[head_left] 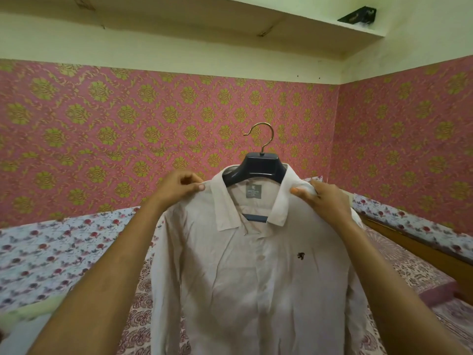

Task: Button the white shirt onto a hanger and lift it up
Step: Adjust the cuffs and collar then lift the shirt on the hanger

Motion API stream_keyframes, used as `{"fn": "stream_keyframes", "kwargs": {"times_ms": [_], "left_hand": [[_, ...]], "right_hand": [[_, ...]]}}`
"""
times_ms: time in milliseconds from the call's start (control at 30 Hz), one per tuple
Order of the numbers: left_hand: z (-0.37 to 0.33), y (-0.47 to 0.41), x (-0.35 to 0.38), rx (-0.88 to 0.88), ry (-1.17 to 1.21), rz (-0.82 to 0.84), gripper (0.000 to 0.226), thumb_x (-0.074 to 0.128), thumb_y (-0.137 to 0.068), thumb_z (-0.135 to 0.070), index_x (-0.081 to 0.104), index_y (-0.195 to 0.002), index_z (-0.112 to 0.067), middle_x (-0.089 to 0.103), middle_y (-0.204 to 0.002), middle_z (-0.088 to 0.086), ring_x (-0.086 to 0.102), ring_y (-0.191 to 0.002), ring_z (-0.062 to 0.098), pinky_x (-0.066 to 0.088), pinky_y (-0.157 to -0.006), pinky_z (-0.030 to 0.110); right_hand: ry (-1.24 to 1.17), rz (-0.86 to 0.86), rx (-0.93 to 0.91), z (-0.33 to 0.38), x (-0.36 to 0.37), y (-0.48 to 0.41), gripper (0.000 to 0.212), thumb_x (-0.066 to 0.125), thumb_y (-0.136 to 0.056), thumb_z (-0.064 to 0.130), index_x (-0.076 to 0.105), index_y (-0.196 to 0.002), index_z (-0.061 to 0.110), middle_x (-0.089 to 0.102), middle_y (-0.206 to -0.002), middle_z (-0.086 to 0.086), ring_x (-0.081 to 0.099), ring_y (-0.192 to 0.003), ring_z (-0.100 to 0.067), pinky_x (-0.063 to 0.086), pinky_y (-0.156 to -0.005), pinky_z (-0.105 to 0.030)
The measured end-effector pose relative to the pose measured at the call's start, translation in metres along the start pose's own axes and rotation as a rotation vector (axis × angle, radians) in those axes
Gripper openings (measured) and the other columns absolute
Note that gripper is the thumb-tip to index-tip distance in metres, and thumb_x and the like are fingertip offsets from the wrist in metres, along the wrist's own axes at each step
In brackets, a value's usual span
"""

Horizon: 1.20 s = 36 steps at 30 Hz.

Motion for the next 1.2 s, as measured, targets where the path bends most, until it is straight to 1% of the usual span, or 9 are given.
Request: {"fn": "stream_keyframes", "kwargs": {"times_ms": [233, 300, 400, 567, 800, 933, 1067, 1133, 1200], "left_hand": [[0.003, -0.001, -0.016, -0.032, -0.290, -0.065, 0.005, 0.065, -0.083, -0.020, 0.067, -0.079, -0.017, 0.065, -0.080, -0.002, 0.062, -0.086, 0.023, 0.049, -0.080, 0.040], [0.004, 0.001, -0.012, -0.048, -0.285, 0.034, 0.003, 0.064, -0.085, -0.015, 0.065, -0.086, -0.017, 0.064, -0.088, 0.000, 0.060, -0.093, 0.024, 0.047, -0.081, 0.037], [0.017, 0.017, 0.007, -0.109, -0.245, 0.327, 0.033, 0.066, -0.083, -0.009, 0.056, -0.113, -0.016, 0.056, -0.111, -0.002, 0.050, -0.108, 0.016, 0.040, -0.089, 0.034], [0.029, 0.022, -0.010, -0.064, -0.311, 0.047, 0.004, 0.070, -0.079, -0.009, 0.068, -0.079, -0.012, 0.065, -0.080, -0.004, 0.061, -0.084, 0.020, 0.050, -0.080, 0.039], [0.033, 0.026, -0.009, -0.122, -0.371, -0.014, 0.031, 0.077, -0.073, -0.016, 0.055, -0.095, -0.015, 0.057, -0.090, 0.000, 0.054, -0.079, 0.021, 0.048, -0.074, 0.037], [0.025, 0.023, -0.012, -0.041, -0.343, -0.129, 0.006, 0.066, -0.082, -0.007, 0.062, -0.085, -0.004, 0.065, -0.086, 0.010, 0.059, -0.080, 0.024, 0.049, -0.075, 0.037], [0.032, 0.016, -0.020, -0.118, -0.542, -0.187, 0.008, 0.059, -0.088, -0.013, 0.061, -0.082, -0.008, 0.066, -0.080, 0.008, 0.054, -0.069, 0.022, 0.040, -0.059, 0.028], [0.041, 0.014, -0.040, -0.161, -0.562, -0.264, 0.009, 0.058, -0.088, -0.016, 0.061, -0.083, -0.010, 0.066, -0.080, 0.009, 0.055, -0.066, 0.022, 0.043, -0.059, 0.028], [0.046, 0.011, -0.046, -0.152, -0.504, -0.205, 0.008, 0.063, -0.086, -0.019, 0.062, -0.087, -0.011, 0.067, -0.086, 0.008, 0.059, -0.074, 0.023, 0.050, -0.067, 0.032]], "right_hand": [[0.060, 0.021, -0.040, 0.005, -0.006, 0.007, 0.087, 0.019, -0.062, 0.083, 0.061, -0.093, 0.013, 0.067, -0.086, -0.009, 0.058, -0.077, -0.027, 0.040, -0.064, -0.033], [0.101, 0.021, -0.037, 0.008, -0.008, 0.007, 0.084, 0.023, -0.065, 0.080, 0.061, -0.097, 0.013, 0.067, -0.089, -0.010, 0.060, -0.081, -0.029, 0.041, -0.066, -0.034], [0.130, 0.021, -0.015, 0.002, -0.014, 0.006, 0.083, 0.024, -0.067, 0.077, 0.061, -0.107, 0.014, 0.068, -0.096, -0.012, 0.060, -0.090, -0.033, 0.041, -0.070, -0.036], [0.151, 0.035, -0.013, -0.001, -0.016, 0.008, 0.083, 0.024, -0.067, 0.076, 0.059, -0.112, 0.015, 0.067, -0.100, -0.013, 0.060, -0.093, -0.034, 0.040, -0.072, -0.036], [0.100, 0.019, -0.002, -0.004, -0.019, 0.011, 0.082, 0.026, -0.069, 0.074, 0.060, -0.109, 0.012, 0.068, -0.097, -0.014, 0.060, -0.088, -0.034, 0.045, -0.073, -0.039], [0.126, 0.019, -0.003, -0.003, -0.021, 0.011, 0.080, 0.027, -0.068, 0.074, 0.060, -0.101, 0.009, 0.067, -0.090, -0.015, 0.059, -0.084, -0.035, 0.041, -0.067, -0.036], [0.103, -0.006, -0.047, -0.004, -0.027, 0.016, 0.089, 0.021, -0.063, 0.082, 0.061, -0.098, 0.011, 0.067, -0.085, -0.013, 0.060, -0.080, -0.034, 0.042, -0.066, -0.036], [0.071, -0.011, -0.056, -0.009, -0.032, 0.018, 0.076, 0.023, -0.064, 0.081, 0.057, -0.082, 0.015, 0.063, -0.075, -0.010, 0.059, -0.074, -0.032, 0.039, -0.061, -0.033], [0.045, -0.005, -0.054, -0.013, -0.034, 0.019, 0.063, 0.021, -0.061, 0.081, 0.043, -0.065, 0.023, 0.054, -0.066, -0.003, 0.052, -0.064, -0.027, 0.032, -0.057, -0.031]]}}
Point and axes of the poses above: each hand's wrist, its own y-axis away from the middle knuckle, its own x-axis out of the palm, z = x × y, the point moved 8 cm from there along -y, towards the middle knuckle
